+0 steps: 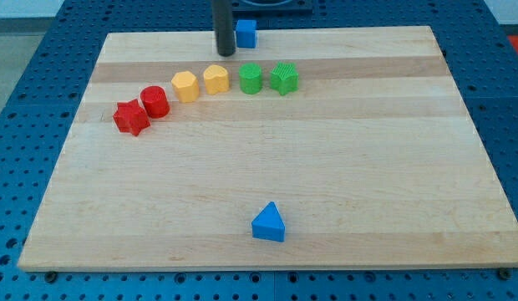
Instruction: Put the cube at the top center of the board
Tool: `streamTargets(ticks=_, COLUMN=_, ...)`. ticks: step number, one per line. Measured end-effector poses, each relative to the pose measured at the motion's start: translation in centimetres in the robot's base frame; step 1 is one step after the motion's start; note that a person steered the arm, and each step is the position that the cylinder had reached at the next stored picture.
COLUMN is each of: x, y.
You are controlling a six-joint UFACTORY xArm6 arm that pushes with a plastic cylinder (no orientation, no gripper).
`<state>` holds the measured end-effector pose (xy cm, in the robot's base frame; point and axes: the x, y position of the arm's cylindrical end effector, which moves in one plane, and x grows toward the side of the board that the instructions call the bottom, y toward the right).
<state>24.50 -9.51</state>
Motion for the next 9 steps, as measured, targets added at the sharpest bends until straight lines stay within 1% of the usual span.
streamTargets(ticks=1, x=-0.5, y=-3.6)
streamTargets(ticks=2, x=-3.1, y=-0.3)
streamTargets(ticks=3, x=-3.4, y=6.0)
streamTargets(ticks=6, x=-2.8, y=6.3)
streamTargets(ticks=7, x=-5.2, y=6.2)
streamTargets(ticks=9, x=-5.2, y=7.6)
